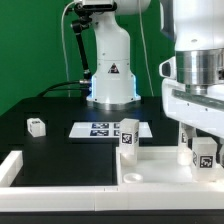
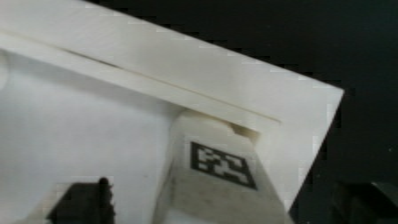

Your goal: Assemble square table

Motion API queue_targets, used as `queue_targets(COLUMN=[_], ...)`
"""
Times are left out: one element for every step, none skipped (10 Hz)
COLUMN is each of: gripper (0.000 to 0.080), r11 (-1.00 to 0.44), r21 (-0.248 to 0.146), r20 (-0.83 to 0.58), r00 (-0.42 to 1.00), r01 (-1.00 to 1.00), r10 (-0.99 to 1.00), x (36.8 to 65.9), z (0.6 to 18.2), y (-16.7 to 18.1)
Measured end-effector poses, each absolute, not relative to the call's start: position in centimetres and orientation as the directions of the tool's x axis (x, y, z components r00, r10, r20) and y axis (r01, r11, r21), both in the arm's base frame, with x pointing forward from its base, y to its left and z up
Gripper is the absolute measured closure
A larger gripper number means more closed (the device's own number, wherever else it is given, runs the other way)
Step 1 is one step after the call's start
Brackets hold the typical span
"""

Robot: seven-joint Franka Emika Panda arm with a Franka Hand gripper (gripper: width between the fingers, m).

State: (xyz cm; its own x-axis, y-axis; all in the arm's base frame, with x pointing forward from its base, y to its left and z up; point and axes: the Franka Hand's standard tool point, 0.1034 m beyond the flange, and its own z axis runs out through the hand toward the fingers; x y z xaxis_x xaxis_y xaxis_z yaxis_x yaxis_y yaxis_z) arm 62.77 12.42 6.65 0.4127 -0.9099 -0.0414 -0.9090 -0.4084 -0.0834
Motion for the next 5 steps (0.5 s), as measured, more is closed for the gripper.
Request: queue_targets(gripper=[0.0156, 0.0151, 0.0151, 0.0151, 0.0151], r11=[-0.426, -0.505, -0.569, -0.698, -0.841], r21=[-0.082, -0.084, -0.085, -0.088, -0.091], r20=[-0.041, -0.031, -0.023, 0.011, 0.066], r00=[0.430, 0.508, 0.572, 0.700, 0.839], r01=[-0.901, -0.859, -0.818, -0.711, -0.534], r10=[-0.902, -0.861, -0.820, -0.715, -0.540], x=[62.81, 62.85, 62.83, 63.04, 63.48], z=[6.60, 6.58, 6.54, 6.66, 6.90], y=[12.21, 12.05, 12.01, 12.04, 12.44])
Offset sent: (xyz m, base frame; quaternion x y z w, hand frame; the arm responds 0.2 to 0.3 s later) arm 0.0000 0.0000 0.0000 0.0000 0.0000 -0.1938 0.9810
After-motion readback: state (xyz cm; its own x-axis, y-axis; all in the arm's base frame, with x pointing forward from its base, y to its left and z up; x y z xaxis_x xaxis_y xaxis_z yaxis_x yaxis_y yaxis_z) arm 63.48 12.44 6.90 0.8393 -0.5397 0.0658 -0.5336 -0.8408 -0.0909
